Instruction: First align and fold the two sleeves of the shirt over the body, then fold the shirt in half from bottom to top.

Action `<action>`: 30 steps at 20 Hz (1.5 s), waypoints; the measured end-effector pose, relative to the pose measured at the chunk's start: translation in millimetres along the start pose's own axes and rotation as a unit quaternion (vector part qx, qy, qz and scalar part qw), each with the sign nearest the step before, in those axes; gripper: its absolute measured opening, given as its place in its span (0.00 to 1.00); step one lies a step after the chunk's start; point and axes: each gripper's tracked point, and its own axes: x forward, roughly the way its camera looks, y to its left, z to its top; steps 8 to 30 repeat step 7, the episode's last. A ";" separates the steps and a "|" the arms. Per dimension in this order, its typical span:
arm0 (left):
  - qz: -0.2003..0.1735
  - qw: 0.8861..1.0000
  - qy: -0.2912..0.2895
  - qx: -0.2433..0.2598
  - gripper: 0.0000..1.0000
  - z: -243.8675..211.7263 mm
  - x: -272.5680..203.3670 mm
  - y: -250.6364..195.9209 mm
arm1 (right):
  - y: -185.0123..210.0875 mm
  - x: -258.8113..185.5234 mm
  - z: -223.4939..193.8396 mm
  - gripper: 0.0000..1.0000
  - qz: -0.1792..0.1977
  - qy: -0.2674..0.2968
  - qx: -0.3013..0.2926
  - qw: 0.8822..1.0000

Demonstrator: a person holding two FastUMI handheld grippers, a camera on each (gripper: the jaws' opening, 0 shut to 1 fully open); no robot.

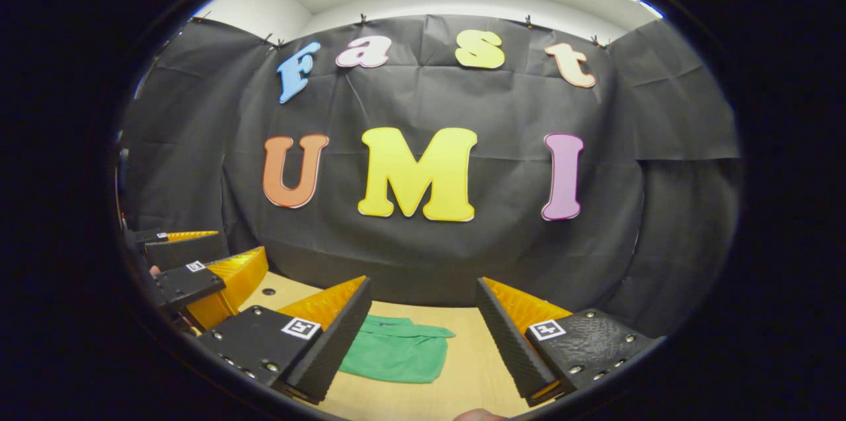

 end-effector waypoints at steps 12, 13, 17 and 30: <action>-0.012 1.000 -0.001 -0.002 0.98 -1.9 -1.2 -5.8 | 0.9 -2.9 2.0 0.99 -0.003 -0.003 0.001 1.000; -0.012 1.000 -0.001 -0.002 0.98 -1.9 -1.2 -5.8 | 0.9 -2.9 2.0 0.99 -0.003 -0.003 0.001 1.000; -0.012 1.000 -0.001 -0.002 0.98 -1.9 -1.2 -5.8 | 0.9 -2.9 2.0 0.99 -0.003 -0.003 0.001 1.000; -0.012 1.000 -0.001 -0.002 0.98 -1.9 -1.2 -5.8 | 0.9 -2.9 2.0 0.99 -0.003 -0.003 0.001 1.000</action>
